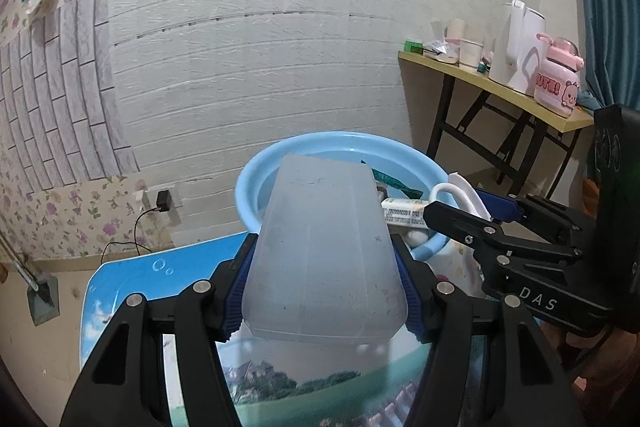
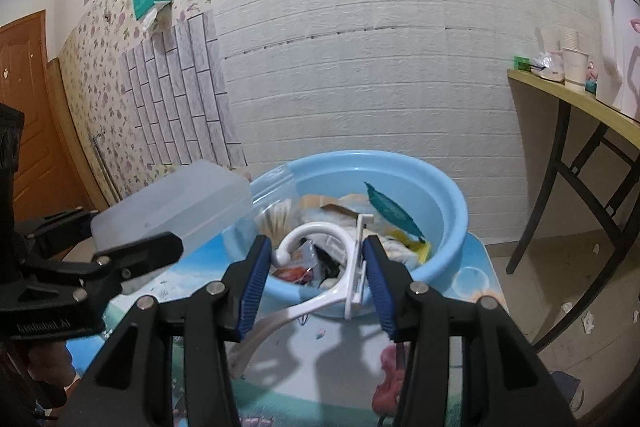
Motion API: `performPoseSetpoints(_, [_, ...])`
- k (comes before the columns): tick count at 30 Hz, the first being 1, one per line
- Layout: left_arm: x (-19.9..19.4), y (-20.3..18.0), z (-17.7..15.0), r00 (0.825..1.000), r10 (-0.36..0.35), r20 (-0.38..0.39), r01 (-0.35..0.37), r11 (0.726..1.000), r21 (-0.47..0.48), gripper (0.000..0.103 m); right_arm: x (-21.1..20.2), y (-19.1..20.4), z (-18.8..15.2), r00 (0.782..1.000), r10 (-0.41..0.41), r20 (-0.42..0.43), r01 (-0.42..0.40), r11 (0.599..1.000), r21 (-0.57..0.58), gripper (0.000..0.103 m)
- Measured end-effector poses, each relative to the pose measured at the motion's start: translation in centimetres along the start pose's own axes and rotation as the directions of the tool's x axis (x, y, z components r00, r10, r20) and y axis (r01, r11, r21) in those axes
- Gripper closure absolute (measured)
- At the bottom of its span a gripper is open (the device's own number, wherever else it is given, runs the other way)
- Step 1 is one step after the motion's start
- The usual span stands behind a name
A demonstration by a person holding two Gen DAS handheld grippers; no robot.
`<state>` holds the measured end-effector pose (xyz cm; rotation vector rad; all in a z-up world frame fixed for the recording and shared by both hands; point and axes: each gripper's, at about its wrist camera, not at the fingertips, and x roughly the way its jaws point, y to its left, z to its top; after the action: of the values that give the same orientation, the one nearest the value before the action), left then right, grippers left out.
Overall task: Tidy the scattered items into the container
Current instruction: 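Lower the box and hanger into the basin and open both tools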
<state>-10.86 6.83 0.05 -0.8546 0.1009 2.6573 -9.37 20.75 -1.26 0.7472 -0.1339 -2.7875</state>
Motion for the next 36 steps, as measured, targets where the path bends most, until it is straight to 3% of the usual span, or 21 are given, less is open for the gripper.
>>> performPoseSetpoints(16, [5.6, -0.2, 2.8, 1.0, -0.002, -0.026, 0.002, 1.0, 0.012, 0.041, 4.0, -3.3, 2.1, 1.0, -0.009, 0.003, 0.009, 0.999, 0.038, 0.057])
performPoseSetpoints(36, [9.0, -0.2, 2.5, 0.996, -0.014, -0.091, 0.015, 1.0, 0.01, 0.041, 7.3, -4.8, 1.8, 0.998, 0.006, -0.057, -0.002, 0.998, 0.064, 0.056])
